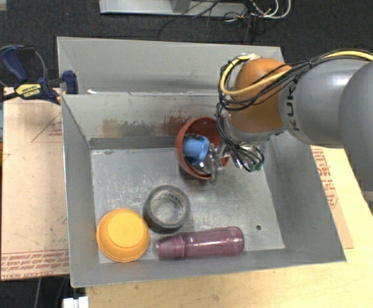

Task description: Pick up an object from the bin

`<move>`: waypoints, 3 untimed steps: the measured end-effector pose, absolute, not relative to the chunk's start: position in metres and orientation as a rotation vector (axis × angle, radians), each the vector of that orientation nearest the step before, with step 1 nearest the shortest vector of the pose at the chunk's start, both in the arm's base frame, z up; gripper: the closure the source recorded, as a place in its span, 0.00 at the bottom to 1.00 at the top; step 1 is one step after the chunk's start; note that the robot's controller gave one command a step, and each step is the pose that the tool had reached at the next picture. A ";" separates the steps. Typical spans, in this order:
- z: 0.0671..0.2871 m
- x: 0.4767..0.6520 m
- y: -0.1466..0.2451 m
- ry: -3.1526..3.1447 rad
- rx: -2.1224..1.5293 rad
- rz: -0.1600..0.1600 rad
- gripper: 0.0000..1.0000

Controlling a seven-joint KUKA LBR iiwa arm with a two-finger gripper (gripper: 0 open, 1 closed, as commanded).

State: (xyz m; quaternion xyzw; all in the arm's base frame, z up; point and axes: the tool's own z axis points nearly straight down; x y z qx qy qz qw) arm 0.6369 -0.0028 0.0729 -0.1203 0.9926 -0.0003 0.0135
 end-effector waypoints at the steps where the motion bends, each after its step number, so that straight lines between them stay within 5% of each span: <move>1: 0.069 0.652 -0.013 3.067 -0.603 -0.002 1.00; 2: 0.218 0.633 0.004 3.087 -0.465 0.002 1.00; 3: 0.218 0.633 0.004 3.087 -0.465 0.002 1.00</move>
Offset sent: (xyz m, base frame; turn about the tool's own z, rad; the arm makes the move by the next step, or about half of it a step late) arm -0.0036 0.0064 0.1471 -0.0585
